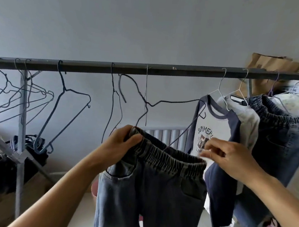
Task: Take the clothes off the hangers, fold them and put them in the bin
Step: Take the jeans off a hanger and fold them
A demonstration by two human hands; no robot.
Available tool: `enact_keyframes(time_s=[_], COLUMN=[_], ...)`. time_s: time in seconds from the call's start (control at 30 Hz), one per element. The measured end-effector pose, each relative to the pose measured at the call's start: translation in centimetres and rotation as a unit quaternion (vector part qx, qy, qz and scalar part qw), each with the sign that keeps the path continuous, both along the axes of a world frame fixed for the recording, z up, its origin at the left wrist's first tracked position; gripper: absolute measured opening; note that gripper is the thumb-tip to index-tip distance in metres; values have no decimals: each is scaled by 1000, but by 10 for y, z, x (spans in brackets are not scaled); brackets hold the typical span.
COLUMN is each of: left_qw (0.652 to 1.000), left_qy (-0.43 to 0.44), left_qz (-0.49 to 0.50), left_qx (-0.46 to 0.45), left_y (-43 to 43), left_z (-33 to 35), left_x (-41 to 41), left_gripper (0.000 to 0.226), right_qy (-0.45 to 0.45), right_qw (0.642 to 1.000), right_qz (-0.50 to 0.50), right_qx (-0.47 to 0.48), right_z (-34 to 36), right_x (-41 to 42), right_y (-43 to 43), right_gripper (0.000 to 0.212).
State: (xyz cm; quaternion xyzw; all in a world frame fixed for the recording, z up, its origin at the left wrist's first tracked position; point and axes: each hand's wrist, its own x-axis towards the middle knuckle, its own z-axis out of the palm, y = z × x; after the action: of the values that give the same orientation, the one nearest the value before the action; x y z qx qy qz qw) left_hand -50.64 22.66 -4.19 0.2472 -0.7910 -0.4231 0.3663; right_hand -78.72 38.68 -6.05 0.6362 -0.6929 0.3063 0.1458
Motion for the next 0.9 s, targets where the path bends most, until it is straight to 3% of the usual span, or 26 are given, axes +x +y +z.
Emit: enact_keyframes(time_s=[0.07,0.13,0.23,0.33,0.43,0.57,0.67,0.9], left_qw=[1000,999,997,992,991,994,992,992], left_qy=[-23,-33,-40,-2,33,66,80,34], left_qz=[-11,-25,-59,-106,-89,-5,47,122], left_qx=[-12,-19,-7,72,98,86,82,-16], left_y=[6,13,20,23,24,22,18,13], left_z=[-4,-7,-9,-14,-21,-28,-33,-35], left_x=[-2,-7,-10,-6,-4,-6,-2,-6], left_gripper=[12,11,12,13,6,5,7,17], right_qy=[44,68,87,-82,-109,-123,-155,-162], right_qw=[988,974,985,979,969,972,972,981], right_qz=[23,11,61,176,202,189,157,63], right_qx=[-149,-215,-134,-68,-88,-65,-84,-87], right_z=[8,21,36,45,53,58,72,111], right_x=[6,14,28,48,53,47,26,-26], right_y=[-5,-16,-37,-46,-52,-55,-48,-34], right_gripper=[31,30,53,33,21,29,17,10])
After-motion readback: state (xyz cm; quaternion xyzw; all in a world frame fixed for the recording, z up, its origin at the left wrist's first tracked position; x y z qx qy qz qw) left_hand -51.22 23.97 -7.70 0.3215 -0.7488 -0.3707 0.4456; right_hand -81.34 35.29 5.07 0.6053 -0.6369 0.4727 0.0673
